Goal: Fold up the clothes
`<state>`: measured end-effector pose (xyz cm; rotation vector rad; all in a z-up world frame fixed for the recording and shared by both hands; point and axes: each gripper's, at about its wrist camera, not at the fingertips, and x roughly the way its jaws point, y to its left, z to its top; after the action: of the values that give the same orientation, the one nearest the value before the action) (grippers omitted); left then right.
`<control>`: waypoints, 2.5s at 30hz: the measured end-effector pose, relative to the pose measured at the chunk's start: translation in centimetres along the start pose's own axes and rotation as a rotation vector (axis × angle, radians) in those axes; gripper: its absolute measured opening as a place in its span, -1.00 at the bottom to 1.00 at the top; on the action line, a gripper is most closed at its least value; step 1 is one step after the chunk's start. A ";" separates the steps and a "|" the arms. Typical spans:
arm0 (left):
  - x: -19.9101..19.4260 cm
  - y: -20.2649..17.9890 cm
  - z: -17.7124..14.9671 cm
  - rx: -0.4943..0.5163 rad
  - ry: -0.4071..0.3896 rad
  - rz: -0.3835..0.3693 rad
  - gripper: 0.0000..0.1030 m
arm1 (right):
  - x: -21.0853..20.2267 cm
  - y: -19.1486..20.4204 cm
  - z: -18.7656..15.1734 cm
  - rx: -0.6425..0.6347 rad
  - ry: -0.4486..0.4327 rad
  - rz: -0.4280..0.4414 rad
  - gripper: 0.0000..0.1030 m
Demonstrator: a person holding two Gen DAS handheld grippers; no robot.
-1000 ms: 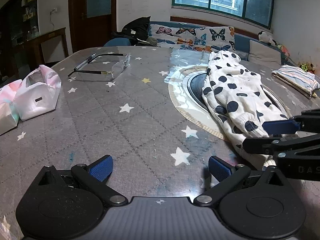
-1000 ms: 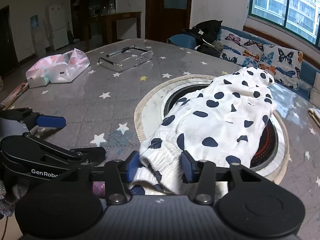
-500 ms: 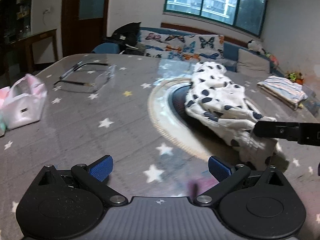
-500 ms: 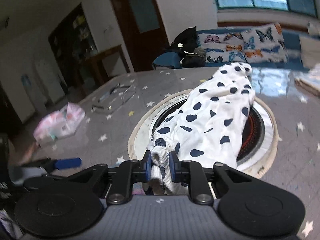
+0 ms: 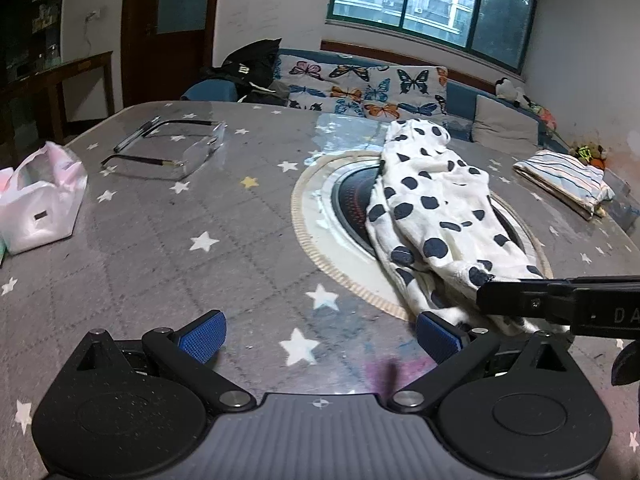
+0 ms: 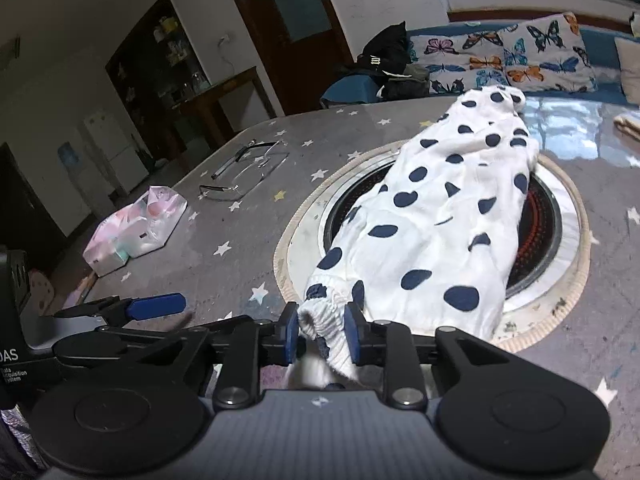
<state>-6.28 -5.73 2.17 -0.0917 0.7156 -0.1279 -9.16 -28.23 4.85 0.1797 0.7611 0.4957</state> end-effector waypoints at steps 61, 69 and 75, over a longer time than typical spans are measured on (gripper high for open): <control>-3.3 -3.8 1.7 0.185 -0.021 -0.182 -0.49 | -12.6 -5.7 -0.9 -0.003 -0.110 -0.190 -0.51; 1.7 -5.9 2.8 0.210 0.040 -0.242 -0.49 | -5.6 -6.9 7.4 -0.103 -0.076 -0.204 -0.50; 3.5 -5.2 3.0 0.190 0.083 -0.253 -0.49 | 0.8 -7.3 11.2 -0.181 -0.026 -0.235 -0.39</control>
<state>-2.07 -11.29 2.82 0.0052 0.7692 -0.4427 1.80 -33.95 10.03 -0.0717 0.6976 0.3354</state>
